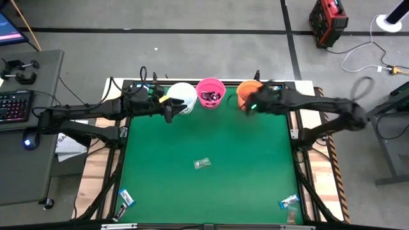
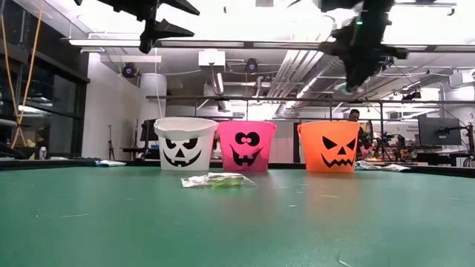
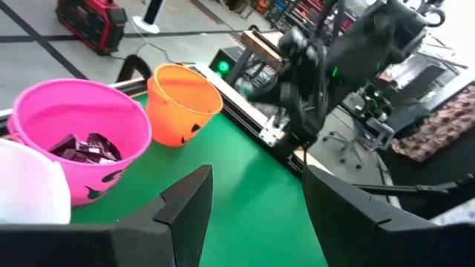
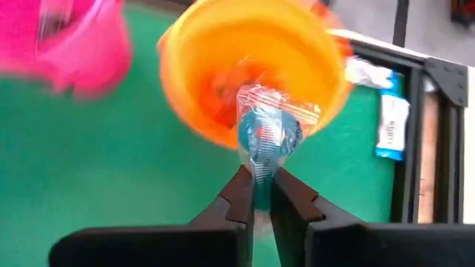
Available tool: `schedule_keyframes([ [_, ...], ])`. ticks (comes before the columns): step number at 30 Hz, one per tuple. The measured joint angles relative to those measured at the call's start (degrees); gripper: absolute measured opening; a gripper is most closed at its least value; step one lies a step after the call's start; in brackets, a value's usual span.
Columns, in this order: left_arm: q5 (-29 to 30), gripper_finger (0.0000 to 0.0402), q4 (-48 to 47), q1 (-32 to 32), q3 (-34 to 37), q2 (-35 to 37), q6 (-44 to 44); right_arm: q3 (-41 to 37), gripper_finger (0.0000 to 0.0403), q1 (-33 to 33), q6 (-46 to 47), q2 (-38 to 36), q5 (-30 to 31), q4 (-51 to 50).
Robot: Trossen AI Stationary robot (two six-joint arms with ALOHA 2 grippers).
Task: Sort candy by brand, put in halloween buckets
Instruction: Put the blue gummy into the orange bucket
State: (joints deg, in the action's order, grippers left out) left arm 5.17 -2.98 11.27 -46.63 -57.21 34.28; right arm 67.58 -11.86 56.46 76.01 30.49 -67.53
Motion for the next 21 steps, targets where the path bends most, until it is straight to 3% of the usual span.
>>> schedule_keyframes([
  [6, 2.3, 0.0198, 0.0, 0.0, 0.0, 0.0, 0.0, -5.8, 0.0023, -11.7, -2.9, -8.1, 0.0, 12.2],
  [11, 2.5, 0.0198, 0.0, 0.0, 0.0, 0.0, 2.3, -7.7, 0.0042, -19.9, -12.8, -5.5, -10.9, 21.4],
  [14, 2.5, 0.0198, -0.1, 0.0, 0.0, 0.0, 3.2, -7.7, 0.0084, -23.6, -16.4, -2.7, -14.8, 21.8],
  [21, 2.5, 0.0198, -0.2, 0.0, 0.0, 0.0, 5.2, -7.7, 0.0224, -28.3, -20.3, 0.2, -21.4, 22.4],
])
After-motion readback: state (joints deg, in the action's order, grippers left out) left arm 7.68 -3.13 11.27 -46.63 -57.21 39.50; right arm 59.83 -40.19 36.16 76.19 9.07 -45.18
